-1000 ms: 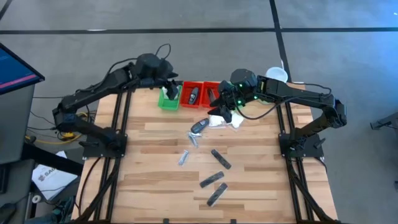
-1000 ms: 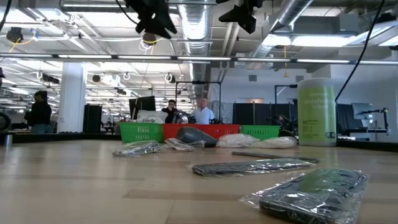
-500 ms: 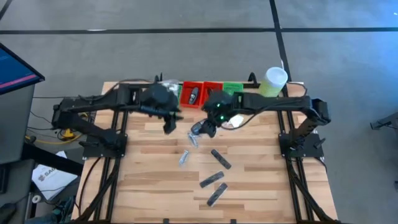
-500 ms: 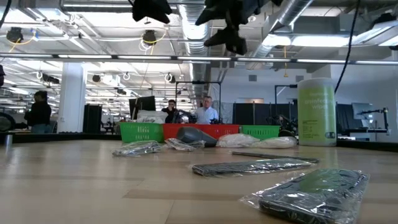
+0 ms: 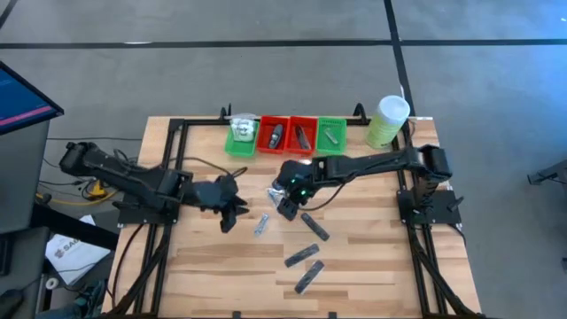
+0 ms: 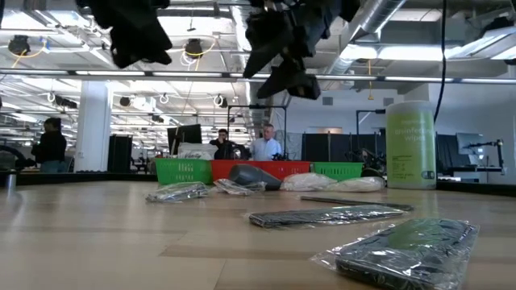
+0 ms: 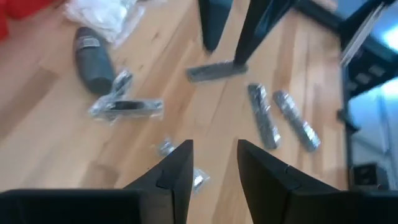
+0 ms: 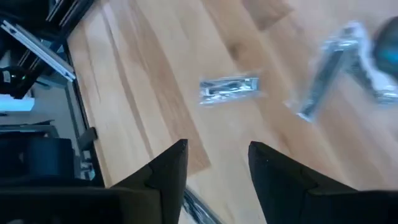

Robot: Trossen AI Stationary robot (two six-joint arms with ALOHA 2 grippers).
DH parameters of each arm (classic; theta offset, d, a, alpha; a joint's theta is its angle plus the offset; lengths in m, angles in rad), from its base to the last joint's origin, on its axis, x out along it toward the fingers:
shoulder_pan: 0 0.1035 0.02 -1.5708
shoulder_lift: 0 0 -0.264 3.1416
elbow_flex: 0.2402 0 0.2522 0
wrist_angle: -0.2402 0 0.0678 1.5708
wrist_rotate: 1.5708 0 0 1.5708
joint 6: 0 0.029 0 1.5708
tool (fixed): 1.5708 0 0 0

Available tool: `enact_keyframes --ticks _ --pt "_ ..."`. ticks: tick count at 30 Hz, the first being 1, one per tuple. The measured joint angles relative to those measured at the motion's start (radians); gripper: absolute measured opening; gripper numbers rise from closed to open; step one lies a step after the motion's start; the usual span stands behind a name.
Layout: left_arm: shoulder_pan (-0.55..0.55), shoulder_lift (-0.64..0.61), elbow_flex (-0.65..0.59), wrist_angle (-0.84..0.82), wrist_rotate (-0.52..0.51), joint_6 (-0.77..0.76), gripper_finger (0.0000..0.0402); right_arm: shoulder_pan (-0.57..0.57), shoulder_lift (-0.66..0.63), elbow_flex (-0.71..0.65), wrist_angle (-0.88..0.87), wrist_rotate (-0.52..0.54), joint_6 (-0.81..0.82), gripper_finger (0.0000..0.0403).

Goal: Pick & Place Travel size toiletries
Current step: Put the nail cutter into the right green basket

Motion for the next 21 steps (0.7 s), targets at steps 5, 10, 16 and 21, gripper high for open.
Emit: enact_keyframes --ticks 5,10,16,21 --pt "-0.076 -0.052 -0.12 0.1 -0.064 -0.125 0.0117 0.006 0.067 -0.002 -0.003 0.022 0.049 0.0139" --pt "-0.132 -0.072 -0.178 0.114 -0.11 -0.21 0.0117 -0.002 0.124 0.005 0.074 0.043 0.077 0.0122" --pt "-0.171 -0.068 -0.201 0.136 -0.122 -0.238 0.0117 -0.018 0.128 0.013 0.069 0.157 0.035 0.0103" --pt "-0.177 -0.068 -0.206 0.153 -0.122 -0.244 0.0117 -0.05 0.129 0.013 0.072 0.167 0.013 0.0101"
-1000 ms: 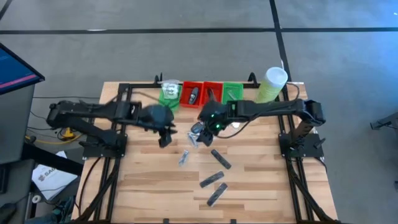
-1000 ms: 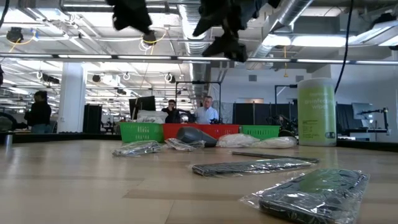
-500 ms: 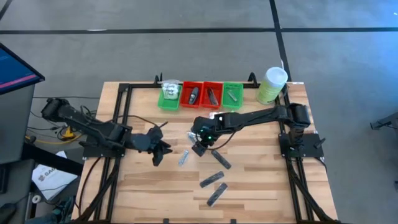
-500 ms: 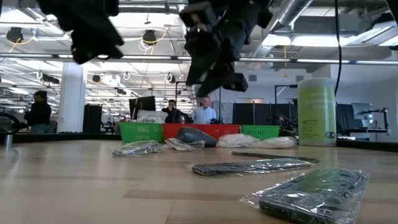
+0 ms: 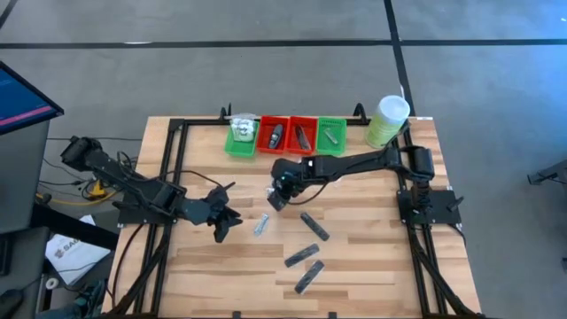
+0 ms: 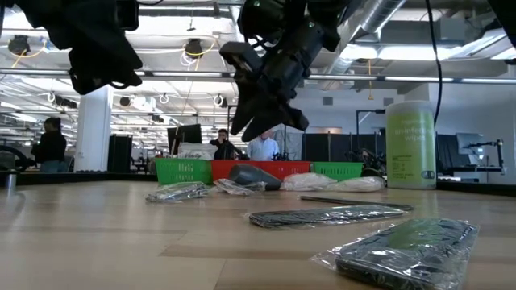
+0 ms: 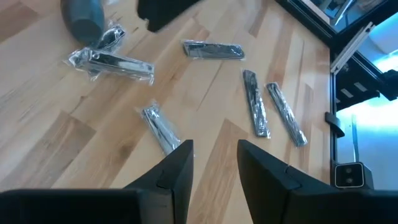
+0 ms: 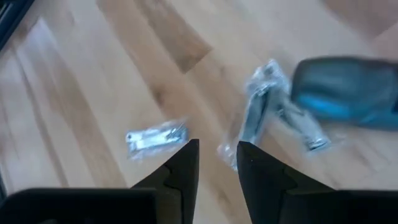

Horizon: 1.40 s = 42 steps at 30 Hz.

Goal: Pick & Place Travel size toiletries
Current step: Put the nail cutter into the right green basket

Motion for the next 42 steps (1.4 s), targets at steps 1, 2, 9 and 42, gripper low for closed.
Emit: enact_keyframes --ticks 1,2,9,42 --pt "-0.001 0.0 0.0 0.004 0.0 0.001 0.0117 -0.005 0.008 0.0 0.001 0.0 -0.001 0.0101" --pt "-0.001 0.0 0.0 0.01 0.0 0.001 0.0117 -0.01 0.022 0.004 0.009 -0.003 0.0 0.0101" --pt "-0.001 0.0 0.0 0.025 0.0 0.004 0.0117 0.002 0.073 0.024 -0.036 -0.019 0.005 0.01" --pt "-0.014 0.0 0.0 0.066 0.005 0.008 0.0117 0.004 0.262 0.211 -0.143 0.091 -0.028 0.018"
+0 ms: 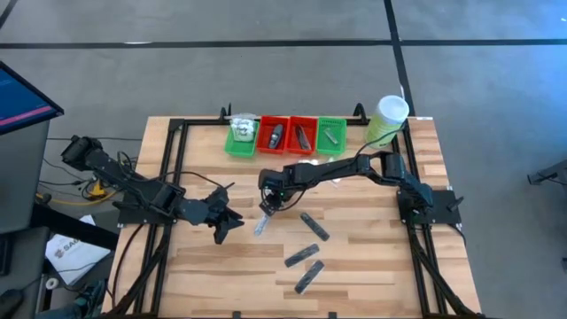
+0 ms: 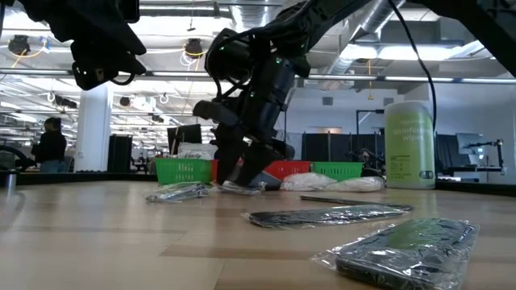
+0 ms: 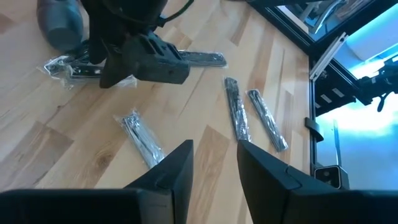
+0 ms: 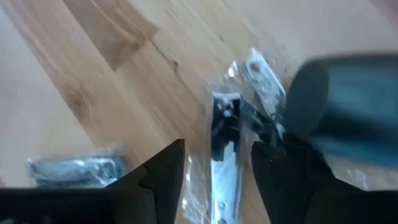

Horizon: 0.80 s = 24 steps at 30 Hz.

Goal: Pick & Place Travel size toiletries
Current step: Put the nail cutter into the right green basket

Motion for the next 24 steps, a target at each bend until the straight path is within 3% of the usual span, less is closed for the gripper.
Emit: enact_keyframes --ticks 9,24 --pt "0.0 0.0 0.0 -0.001 -0.005 0.01 0.0117 0.002 0.0 -0.004 -0.009 0.001 -0.047 0.0172" --pt "0.0 0.0 0.0 0.007 -0.013 0.01 0.0117 0.032 0.04 0.002 -0.06 0.024 -0.133 0.0108"
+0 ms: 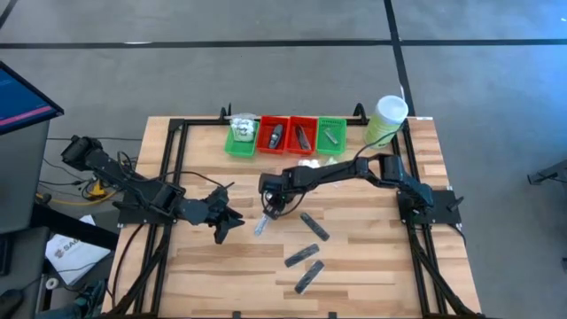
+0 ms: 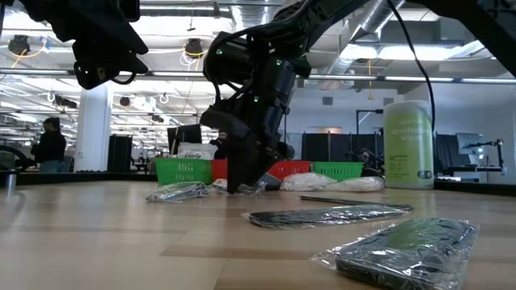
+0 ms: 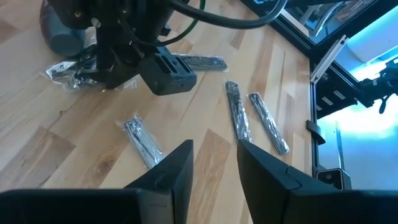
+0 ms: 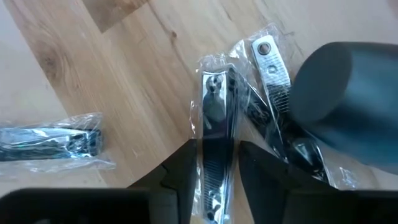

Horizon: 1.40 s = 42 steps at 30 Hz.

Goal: Pick & Place Travel size toiletries
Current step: Put the nail cutter into the right green basket

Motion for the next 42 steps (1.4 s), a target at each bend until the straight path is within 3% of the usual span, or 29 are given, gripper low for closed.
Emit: enact_keyframes --ticks 9,14,19,30,42 --pt "0.0 0.0 0.0 0.003 -0.011 0.008 0.0117 -0.001 -0.006 -0.003 0.003 -0.026 0.008 0.0058" --pt "0.0 0.0 0.0 0.005 -0.013 0.008 0.0117 0.002 -0.005 0.005 -0.01 -0.127 0.011 0.0013" --pt "0.0 0.0 0.0 0.006 -0.017 0.008 0.0117 0.004 0.006 0.065 -0.044 -0.166 0.004 0.0016" --pt "0.0 0.0 0.0 0.007 -0.017 0.007 0.0117 -0.012 0.003 0.322 -0.274 -0.156 -0.053 0.0009" --pt "0.0 0.0 0.0 0.007 -0.011 0.007 0.0117 -0.062 0.0 0.692 -0.495 -0.153 -0.103 0.0009"
